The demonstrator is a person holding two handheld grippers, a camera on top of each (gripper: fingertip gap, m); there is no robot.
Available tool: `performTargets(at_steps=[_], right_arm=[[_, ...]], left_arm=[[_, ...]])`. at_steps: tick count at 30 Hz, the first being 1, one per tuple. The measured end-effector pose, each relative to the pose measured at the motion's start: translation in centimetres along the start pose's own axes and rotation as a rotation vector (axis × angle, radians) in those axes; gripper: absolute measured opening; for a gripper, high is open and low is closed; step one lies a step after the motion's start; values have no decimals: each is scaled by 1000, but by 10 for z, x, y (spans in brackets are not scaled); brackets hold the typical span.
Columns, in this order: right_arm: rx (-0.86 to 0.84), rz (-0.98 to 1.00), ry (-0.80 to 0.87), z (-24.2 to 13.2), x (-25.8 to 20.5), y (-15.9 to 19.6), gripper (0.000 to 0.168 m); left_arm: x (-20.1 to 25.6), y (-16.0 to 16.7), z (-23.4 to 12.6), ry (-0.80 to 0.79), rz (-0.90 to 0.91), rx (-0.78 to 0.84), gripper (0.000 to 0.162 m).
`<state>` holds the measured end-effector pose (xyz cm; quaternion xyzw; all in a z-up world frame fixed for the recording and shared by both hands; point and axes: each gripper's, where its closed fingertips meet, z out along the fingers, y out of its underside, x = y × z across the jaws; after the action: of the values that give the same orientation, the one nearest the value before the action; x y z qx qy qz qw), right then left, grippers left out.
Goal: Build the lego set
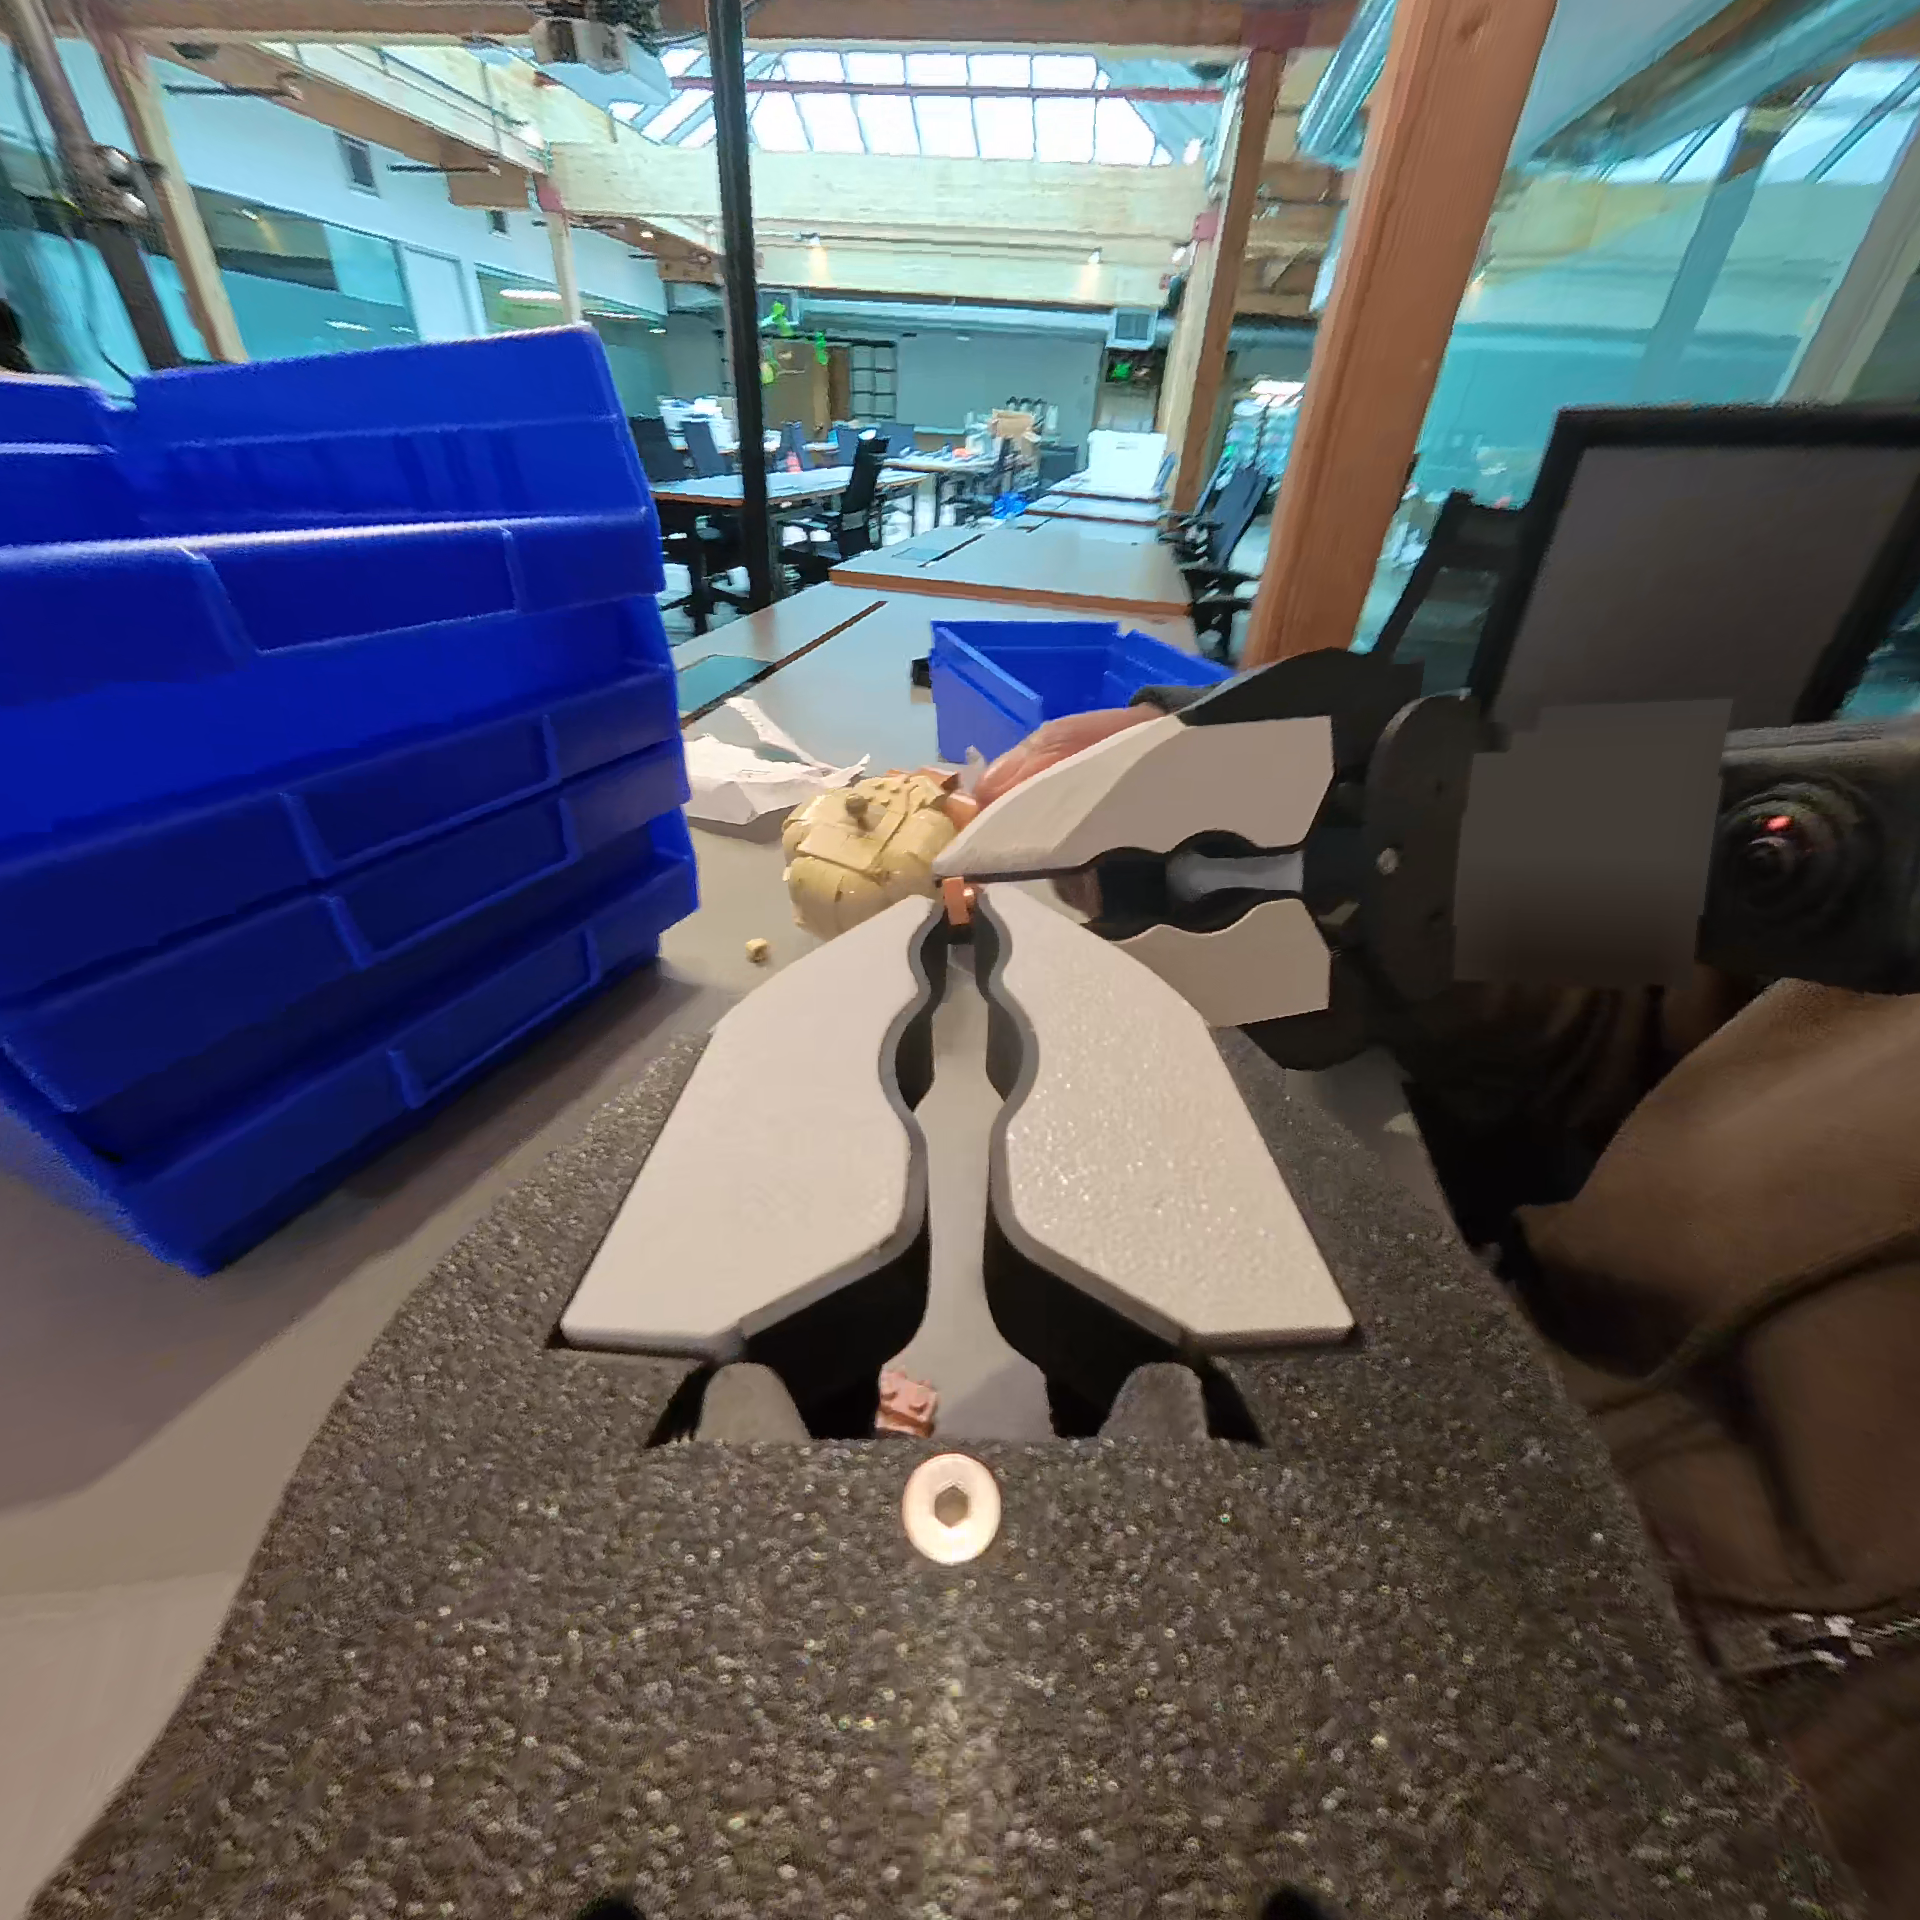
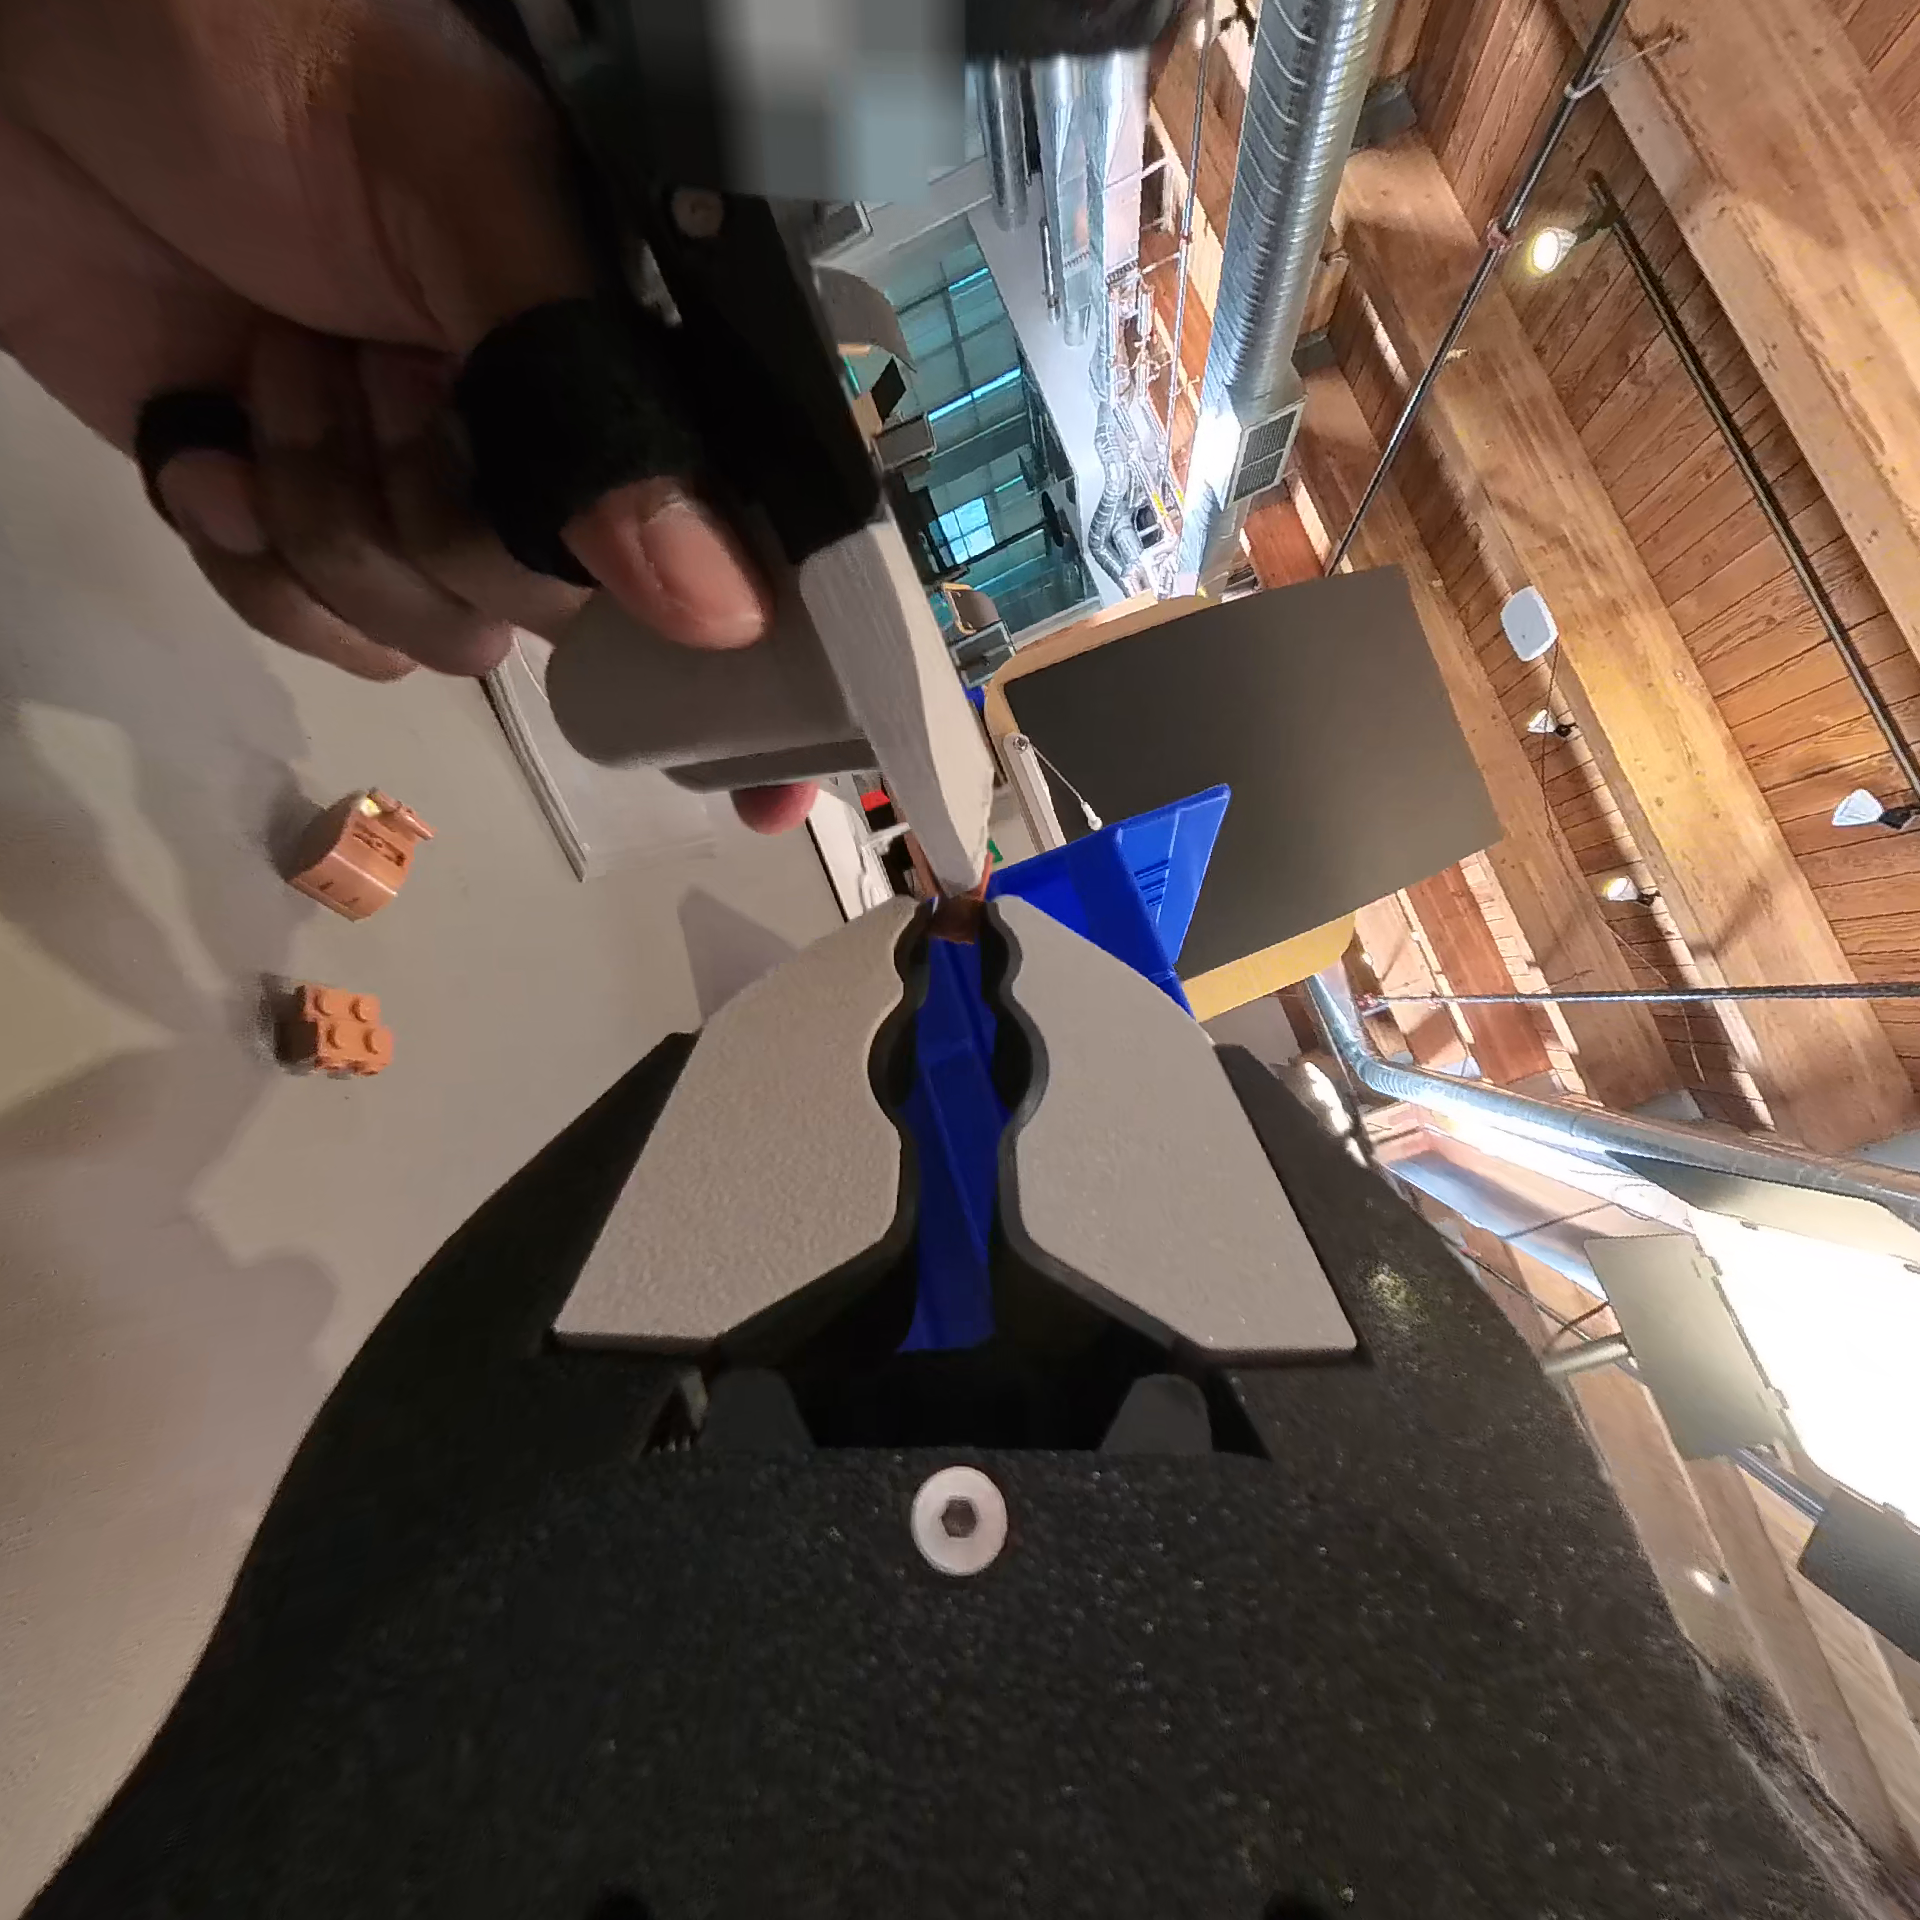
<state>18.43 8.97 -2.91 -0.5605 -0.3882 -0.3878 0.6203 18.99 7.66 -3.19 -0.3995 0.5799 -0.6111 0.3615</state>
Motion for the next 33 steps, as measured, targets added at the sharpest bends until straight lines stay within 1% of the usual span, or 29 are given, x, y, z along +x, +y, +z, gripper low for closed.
performTargets(at_steps=[5, 10, 11, 12, 16, 21, 23, 25, 28, 33], right_arm=[[85, 74, -44, -6, 2, -10, 8], [172, 137, -83, -12, 3, -19, 8], [174, 148, -86, -12, 4, -18, 8], [170, 152, -82, -11, 4, -17, 8], [144, 79, -8, -10, 6, -15, 8], [102, -1, 36, -8, 4, -14, 15], [90, -23, 48, -7, 4, -14, 15], [78, -35, 72, -7, 6, -13, 10], [71, -39, 78, -8, 7, -14, 7], [96, 24, 46, -11, 8, -18, 8]], left_arm=[[9, -5, -4, 176, -215, 57, 4], [18, -10, -8, 333, -381, 103, 4], [17, -10, -8, 337, -395, 109, 4], [16, -10, -7, 318, -380, 110, 4], [14, -11, -5, 193, -187, 90, 4], [9, -10, -4, 79, -46, 69, 4], [9, -8, -3, 56, -3, 52, 4], [9, -8, -2, 33, 35, 42, 4], [10, -8, -2, 28, 48, 44, 4], [14, -11, -4, 120, -67, 77, 4]])
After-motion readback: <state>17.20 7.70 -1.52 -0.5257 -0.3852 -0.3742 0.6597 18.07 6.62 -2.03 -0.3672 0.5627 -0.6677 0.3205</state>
